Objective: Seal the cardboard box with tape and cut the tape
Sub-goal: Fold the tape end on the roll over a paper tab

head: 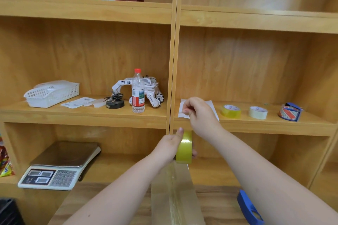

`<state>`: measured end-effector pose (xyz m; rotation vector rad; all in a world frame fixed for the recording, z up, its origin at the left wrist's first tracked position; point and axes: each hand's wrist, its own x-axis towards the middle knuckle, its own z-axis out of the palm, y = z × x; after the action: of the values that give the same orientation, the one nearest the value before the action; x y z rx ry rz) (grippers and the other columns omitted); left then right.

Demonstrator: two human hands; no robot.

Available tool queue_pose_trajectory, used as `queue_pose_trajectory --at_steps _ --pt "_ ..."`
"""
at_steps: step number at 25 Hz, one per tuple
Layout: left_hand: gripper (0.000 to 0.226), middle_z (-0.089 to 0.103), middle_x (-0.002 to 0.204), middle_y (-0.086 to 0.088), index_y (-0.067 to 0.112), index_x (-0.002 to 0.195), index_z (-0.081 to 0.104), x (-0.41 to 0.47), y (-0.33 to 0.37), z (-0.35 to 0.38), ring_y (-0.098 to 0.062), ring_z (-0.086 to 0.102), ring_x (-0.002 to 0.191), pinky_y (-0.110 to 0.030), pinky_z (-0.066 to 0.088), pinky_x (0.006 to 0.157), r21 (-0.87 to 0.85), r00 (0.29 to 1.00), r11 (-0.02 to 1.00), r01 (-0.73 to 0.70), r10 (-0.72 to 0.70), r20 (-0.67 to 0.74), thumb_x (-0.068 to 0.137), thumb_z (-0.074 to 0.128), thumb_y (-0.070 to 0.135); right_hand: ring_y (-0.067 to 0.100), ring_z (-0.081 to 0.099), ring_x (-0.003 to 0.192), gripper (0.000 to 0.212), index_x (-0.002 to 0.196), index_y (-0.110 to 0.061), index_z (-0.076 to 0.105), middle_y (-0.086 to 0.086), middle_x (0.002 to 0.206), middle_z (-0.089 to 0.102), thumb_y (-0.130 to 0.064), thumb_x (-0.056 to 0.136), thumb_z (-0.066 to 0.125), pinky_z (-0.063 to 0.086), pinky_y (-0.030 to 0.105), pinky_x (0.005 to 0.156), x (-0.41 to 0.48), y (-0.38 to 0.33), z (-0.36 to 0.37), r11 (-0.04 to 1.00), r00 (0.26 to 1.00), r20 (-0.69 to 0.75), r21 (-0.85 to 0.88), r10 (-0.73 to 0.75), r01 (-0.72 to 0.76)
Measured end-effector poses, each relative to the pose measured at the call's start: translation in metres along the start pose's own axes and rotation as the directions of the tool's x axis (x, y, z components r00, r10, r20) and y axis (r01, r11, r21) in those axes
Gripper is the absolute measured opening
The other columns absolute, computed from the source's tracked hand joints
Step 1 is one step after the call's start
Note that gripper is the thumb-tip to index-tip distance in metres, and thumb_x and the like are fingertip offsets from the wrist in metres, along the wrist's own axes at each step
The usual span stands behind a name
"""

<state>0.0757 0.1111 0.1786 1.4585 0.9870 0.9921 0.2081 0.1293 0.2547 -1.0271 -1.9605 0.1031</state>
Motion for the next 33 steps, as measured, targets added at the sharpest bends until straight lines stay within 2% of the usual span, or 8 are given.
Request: queue_pose_trajectory --at_steps 5,8,14,18,22,25,28,33 --pt "0.044 0.077 0.09 -0.001 0.005 0.103 0.072 -0.014 -0.006 0.003 -0.009 0.072 0.08 -0.025 0.053 0.078 0.141 0.989 0.981 -0.137 0.143 -0.035 0.093 0.055 0.044 -0.009 0.048 0.076 0.022 0.076 -0.016 0.051 -0.008 0.079 0.052 0.002 0.088 0.049 0.034 0.004 0.067 0.0 -0.005 -0.011 0.999 0.997 -0.071 0.038 0.03 -0.027" --pt "0.028 0.08 0.096 -0.007 0.013 0.093 0.076 -0.013 -0.011 0.007 -0.023 0.075 0.093 -0.038 0.057 0.091 0.087 0.988 0.985 -0.149 0.152 -0.021 0.093 0.062 0.036 -0.004 0.046 0.075 0.022 0.075 -0.016 0.051 -0.005 0.079 0.053 0.002 0.088 0.048 0.031 0.002 0.071 0.0 -0.011 -0.012 0.999 0.999 -0.03 -0.015 0.036 -0.036" --pt "0.054 0.078 0.09 -0.016 -0.001 0.095 0.063 -0.004 -0.027 0.008 -0.033 0.076 0.088 -0.05 0.06 0.087 -0.076 0.978 0.98 0.186 -0.192 -0.081 0.086 0.064 0.052 0.007 0.049 0.077 0.024 0.073 -0.02 0.05 -0.004 0.079 0.055 -0.001 0.089 0.05 0.035 0.015 0.069 -0.008 -0.009 0.0 0.995 0.995 -0.045 0.046 0.086 -0.084" --pt "0.056 0.061 0.072 -0.005 0.007 0.086 0.054 -0.006 -0.028 -0.003 -0.028 0.071 0.071 -0.046 0.063 0.072 0.139 0.938 0.974 0.177 -0.125 -0.324 0.072 0.075 0.057 0.012 0.05 0.075 0.025 0.072 -0.026 0.049 -0.007 0.076 0.056 -0.008 0.089 0.055 0.037 0.024 0.068 -0.008 -0.014 0.0 0.996 0.998 0.029 0.064 0.064 -0.065" --pt "0.061 0.063 0.094 0.004 0.031 0.107 0.051 -0.016 -0.001 -0.018 -0.014 0.06 0.09 -0.029 0.05 0.071 0.436 0.859 0.9 -0.017 0.236 -0.455 0.064 0.069 0.071 0.016 0.054 0.071 0.018 0.075 -0.021 0.054 -0.005 0.075 0.057 -0.01 0.089 0.056 0.047 0.033 0.068 -0.003 -0.024 -0.005 0.989 0.998 0.016 0.14 0.052 -0.054" --pt "0.024 0.067 0.1 0.01 0.032 0.096 0.065 -0.019 0.021 -0.024 -0.008 0.059 0.098 -0.028 0.048 0.081 0.45 0.744 0.846 -0.286 0.492 -0.452 0.082 0.066 0.051 0.016 0.059 0.065 0.014 0.077 -0.015 0.056 0.0 0.073 0.058 -0.008 0.09 0.055 0.054 0.041 0.07 -0.002 -0.03 -0.007 0.978 0.997 0.015 0.196 0.07 -0.071" --pt "0.002 0.072 0.086 0.009 0.028 0.088 0.071 -0.02 0.035 -0.026 0.0 0.064 0.082 -0.022 0.049 0.077 0.298 0.778 0.884 -0.36 0.461 -0.428 0.086 0.071 0.027 0.014 0.058 0.06 0.014 0.077 -0.013 0.057 -0.001 0.066 0.058 -0.007 0.09 0.054 0.055 0.044 0.067 -0.007 -0.03 -0.01 0.965 0.995 0.013 0.241 0.098 -0.098" --pt "0.011 0.077 0.083 -0.001 0.028 0.089 0.075 -0.017 0.038 -0.018 -0.013 0.071 0.082 -0.035 0.057 0.082 0.087 0.887 0.937 -0.338 0.348 -0.303 0.081 0.076 0.021 0.008 0.052 0.051 0.019 0.074 -0.018 0.056 -0.003 0.057 0.056 -0.006 0.089 0.055 0.049 0.027 0.057 -0.02 -0.024 -0.027 0.962 0.99 0.012 0.236 0.139 -0.138"
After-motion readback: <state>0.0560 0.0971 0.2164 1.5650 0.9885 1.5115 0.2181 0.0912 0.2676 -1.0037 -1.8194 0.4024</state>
